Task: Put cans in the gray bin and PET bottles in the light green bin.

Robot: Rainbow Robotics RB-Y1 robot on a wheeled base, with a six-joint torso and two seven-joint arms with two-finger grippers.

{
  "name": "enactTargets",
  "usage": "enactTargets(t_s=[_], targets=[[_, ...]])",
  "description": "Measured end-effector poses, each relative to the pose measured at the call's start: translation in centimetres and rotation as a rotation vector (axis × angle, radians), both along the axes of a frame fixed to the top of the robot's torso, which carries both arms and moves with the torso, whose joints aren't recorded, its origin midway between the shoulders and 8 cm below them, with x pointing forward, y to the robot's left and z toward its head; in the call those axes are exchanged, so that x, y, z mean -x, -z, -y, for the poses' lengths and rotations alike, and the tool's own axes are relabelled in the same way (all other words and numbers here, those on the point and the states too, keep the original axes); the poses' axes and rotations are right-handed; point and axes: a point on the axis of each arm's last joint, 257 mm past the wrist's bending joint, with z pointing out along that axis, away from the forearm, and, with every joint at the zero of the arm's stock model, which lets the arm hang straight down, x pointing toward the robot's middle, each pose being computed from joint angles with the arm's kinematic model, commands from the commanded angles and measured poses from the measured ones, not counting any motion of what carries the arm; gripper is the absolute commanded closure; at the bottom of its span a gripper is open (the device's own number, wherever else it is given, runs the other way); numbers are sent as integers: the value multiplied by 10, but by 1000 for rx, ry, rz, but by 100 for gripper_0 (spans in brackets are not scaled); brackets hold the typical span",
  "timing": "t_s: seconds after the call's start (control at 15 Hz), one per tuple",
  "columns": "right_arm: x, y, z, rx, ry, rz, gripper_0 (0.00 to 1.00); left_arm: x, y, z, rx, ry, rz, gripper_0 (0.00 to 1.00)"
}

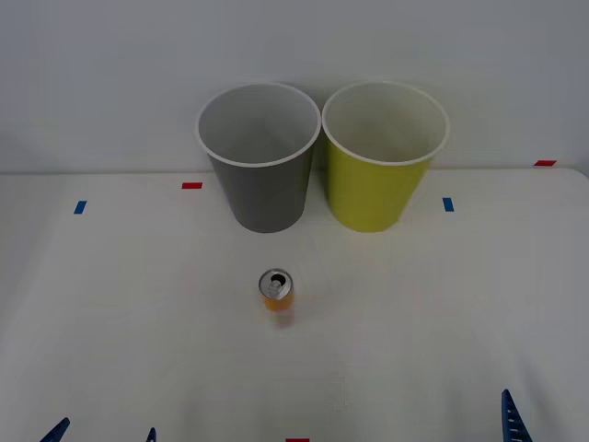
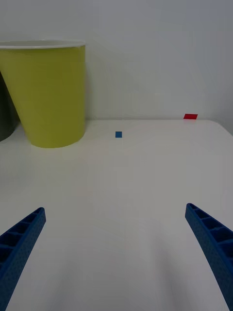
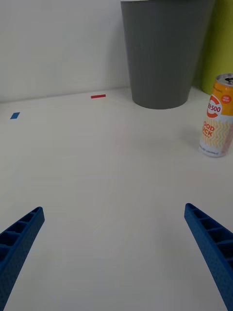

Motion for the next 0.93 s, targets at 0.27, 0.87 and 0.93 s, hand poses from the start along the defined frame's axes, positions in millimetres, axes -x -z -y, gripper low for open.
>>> enactTargets(t_s=[0.27,0.87,0.93], targets=[[0,0,0,0,0,0,0,0,0,0,0,0,0,0],[0,0,0,0,0,0,0,0,0,0,0,0,0,0],[0,0,0,0,0,0,0,0,0,0,0,0,0,0]])
